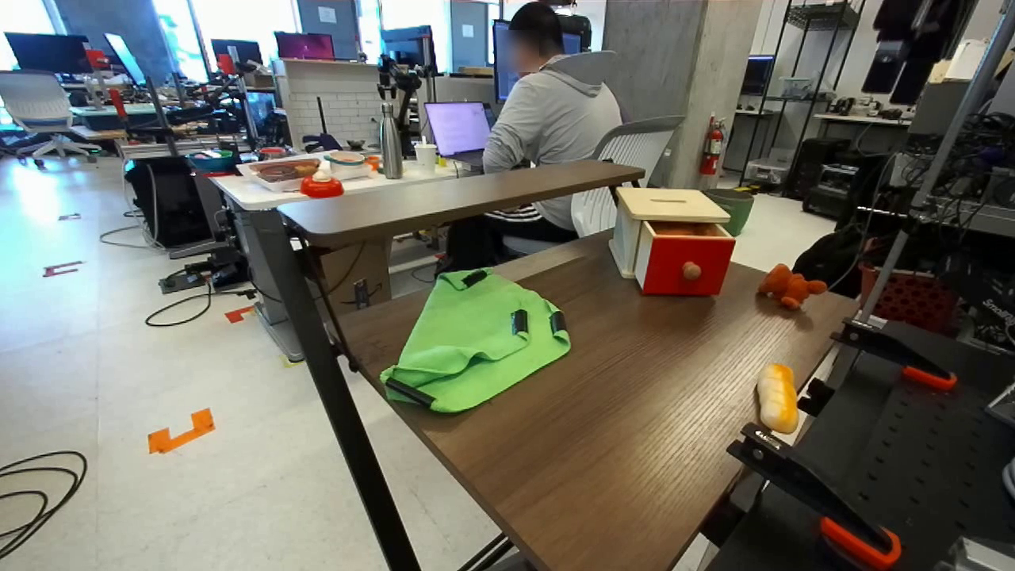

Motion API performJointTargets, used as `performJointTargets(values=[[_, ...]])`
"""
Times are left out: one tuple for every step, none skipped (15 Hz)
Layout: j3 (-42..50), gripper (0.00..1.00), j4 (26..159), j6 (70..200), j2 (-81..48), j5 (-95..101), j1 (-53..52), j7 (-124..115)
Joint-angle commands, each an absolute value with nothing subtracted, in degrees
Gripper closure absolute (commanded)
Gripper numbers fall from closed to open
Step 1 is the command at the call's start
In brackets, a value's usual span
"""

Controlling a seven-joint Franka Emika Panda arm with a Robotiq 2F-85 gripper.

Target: Move the orange object to the left

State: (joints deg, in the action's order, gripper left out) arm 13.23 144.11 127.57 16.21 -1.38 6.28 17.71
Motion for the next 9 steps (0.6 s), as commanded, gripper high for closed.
performJointTargets(values=[[14.98,0.00,137.83,136.24,3.50,-2.70,8.49,17.24],[15.25,0.00,136.74,138.49,0.50,-3.65,9.02,17.33],[15.36,0.00,135.52,140.73,-2.43,-4.50,9.55,17.99],[15.09,0.00,134.92,143.03,-4.89,-5.22,10.16,17.89],[14.72,0.00,134.00,145.28,-7.64,-6.00,10.79,18.15],[14.21,0.00,133.35,147.03,-9.83,-6.79,11.37,18.25],[13.66,0.00,132.82,148.49,-11.88,-7.45,11.93,18.03],[13.19,0.00,132.71,151.08,-13.81,-7.45,12.38,17.80],[12.75,0.00,132.31,152.70,-15.60,-7.16,12.80,17.55]])
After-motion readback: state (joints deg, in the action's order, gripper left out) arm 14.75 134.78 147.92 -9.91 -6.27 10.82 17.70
